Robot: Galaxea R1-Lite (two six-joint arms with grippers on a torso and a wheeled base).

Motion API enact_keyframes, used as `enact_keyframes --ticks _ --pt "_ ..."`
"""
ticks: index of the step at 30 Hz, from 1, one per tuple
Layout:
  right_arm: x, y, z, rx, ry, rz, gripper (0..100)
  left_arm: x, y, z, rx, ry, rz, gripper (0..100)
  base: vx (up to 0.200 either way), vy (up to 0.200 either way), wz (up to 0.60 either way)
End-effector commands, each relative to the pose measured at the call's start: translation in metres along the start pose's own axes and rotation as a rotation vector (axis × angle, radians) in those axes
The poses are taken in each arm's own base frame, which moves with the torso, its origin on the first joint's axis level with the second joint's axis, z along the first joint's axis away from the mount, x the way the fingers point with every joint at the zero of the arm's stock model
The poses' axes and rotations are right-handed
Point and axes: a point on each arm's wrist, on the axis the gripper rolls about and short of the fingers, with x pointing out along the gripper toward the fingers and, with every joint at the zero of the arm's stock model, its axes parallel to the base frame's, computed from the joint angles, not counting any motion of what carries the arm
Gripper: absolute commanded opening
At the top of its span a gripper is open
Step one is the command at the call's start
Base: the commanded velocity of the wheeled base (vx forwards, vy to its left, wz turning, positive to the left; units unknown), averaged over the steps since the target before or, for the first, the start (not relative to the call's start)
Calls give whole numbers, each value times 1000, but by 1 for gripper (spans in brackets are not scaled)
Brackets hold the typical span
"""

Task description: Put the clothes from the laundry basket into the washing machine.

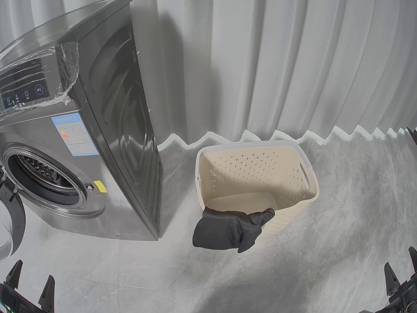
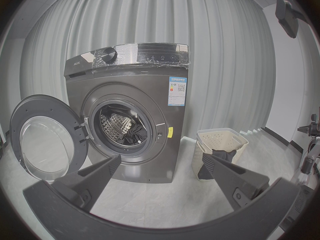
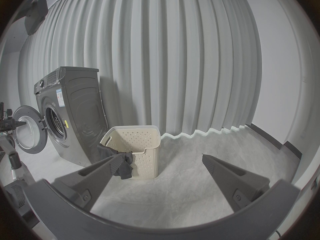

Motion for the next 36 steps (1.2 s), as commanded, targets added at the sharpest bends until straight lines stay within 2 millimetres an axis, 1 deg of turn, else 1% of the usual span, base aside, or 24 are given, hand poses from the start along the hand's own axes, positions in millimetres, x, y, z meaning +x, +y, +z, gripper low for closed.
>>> enact_keyframes --ticks 1,9,11,12,13,14,15,16,17,21,22,23,24,25,26,27,28,31,32,33,34,36 --pt "-1 0 -2 -2 -8 1 100 0 0 -5 0 0 1 100 0 0 0" --pt "0 0 -2 11 -11 -1 100 0 0 -5 0 0 -2 100 0 0 0" --pt "-9 0 29 13 -183 20 100 0 0 -5 0 0 -2 100 0 0 0" --pt "-19 0 57 27 -277 38 100 0 0 -5 0 0 -2 100 0 0 0" --pt "-24 0 79 34 -307 64 100 0 0 -5 0 0 -1 100 0 0 0" --pt "-24 0 94 36 -301 89 100 0 0 -5 0 0 -2 100 0 0 0" --pt "-20 0 106 35 -266 123 100 0 0 -5 0 0 -1 100 0 0 0" --pt "-17 1 109 35 -244 138 100 0 0 -5 0 0 -1 100 0 0 0" --pt "-6 2 114 32 -165 192 100 0 0 -5 0 0 -1 100 0 0 0" --pt "37 6 110 49 62 317 100 0 0 -5 0 0 1 100 0 0 0" --pt "37 6 110 49 62 317 100 0 0 -5 0 0 1 100 0 0 0" --pt "58 8 108 61 139 358 100 0 0 -5 1 0 3 100 0 0 0" --pt "62 8 108 61 144 372 100 0 0 -5 1 0 3 100 0 0 0" --pt "74 11 108 62 169 420 100 0 0 -5 1 0 1 100 0 0 0" --pt "77 12 108 61 175 427 100 0 0 -5 3 0 1 100 0 0 0" --pt "87 17 105 57 202 487 100 0 0 -5 3 0 1 100 0 0 0" --pt "91 20 102 55 230 518 100 0 0 -5 3 0 1 100 0 0 0" --pt "107 29 95 45 326 531 100 0 0 -5 9 0 -2 100 0 0 0" --pt "117 35 90 42 384 522 100 0 0 -5 11 0 -5 100 0 0 0" --pt "117 35 90 42 384 522 100 0 0 -5 11 0 -5 100 0 0 0" --pt "134 44 84 63 448 507 100 0 0 -5 12 -2 -7 100 0 0 0" --pt "147 54 80 117 465 513 100 0 0 -5 14 -1 -10 100 0 0 0"
